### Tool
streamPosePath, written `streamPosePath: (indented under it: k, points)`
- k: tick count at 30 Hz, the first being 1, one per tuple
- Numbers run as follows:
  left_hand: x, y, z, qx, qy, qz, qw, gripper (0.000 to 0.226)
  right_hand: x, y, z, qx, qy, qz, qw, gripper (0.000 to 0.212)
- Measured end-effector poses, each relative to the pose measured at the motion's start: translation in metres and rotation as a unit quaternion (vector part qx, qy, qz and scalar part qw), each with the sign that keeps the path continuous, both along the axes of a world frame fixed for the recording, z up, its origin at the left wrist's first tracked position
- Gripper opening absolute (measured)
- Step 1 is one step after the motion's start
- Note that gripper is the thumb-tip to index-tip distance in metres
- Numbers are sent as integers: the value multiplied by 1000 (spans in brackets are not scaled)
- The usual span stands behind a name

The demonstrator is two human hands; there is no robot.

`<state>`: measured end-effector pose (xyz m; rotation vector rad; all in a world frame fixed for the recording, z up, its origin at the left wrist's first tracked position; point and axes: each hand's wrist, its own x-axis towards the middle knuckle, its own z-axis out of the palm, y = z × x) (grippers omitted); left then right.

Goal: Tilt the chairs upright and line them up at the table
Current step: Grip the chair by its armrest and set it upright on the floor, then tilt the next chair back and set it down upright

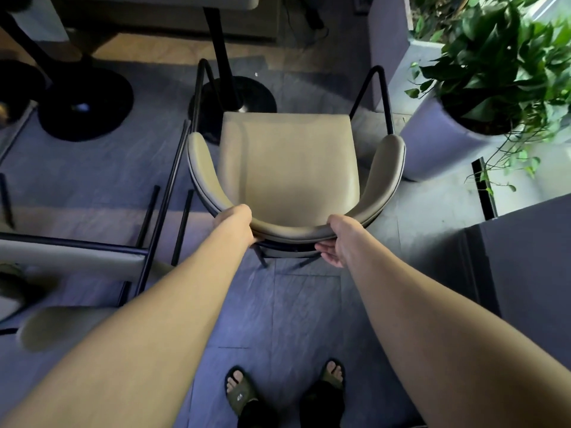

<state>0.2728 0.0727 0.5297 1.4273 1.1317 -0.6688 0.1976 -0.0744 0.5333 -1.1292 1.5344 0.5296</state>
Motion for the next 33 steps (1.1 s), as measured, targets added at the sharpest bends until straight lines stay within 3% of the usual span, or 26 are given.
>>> streamPosePath:
  k: [5,9,13,19,22,29,33]
  points:
    - [-1,7,4,-34,-7,0,999,54,-2,-1,2,-6,-12,10,1000,24]
    - [-21,37,30,-111,7,-93,989,52,-18,17,27,12,-25,59,998,56]
    - [-29,87,56,-116,-25,-149,982,54,-25,71,56,81,-73,161,981,66]
    - [-30,176,108,-84,-143,-213,963,21,-5,160,97,28,-196,276,940,42]
    - [-34,234,116,-51,-171,-278,944,19,-2,205,104,24,-223,311,924,32]
    - [-43,405,61,1,-140,-308,941,23,-8,362,59,53,-210,348,912,29]
    - [-44,505,1,-19,-95,-273,957,22,-10,460,3,97,-162,324,927,29]
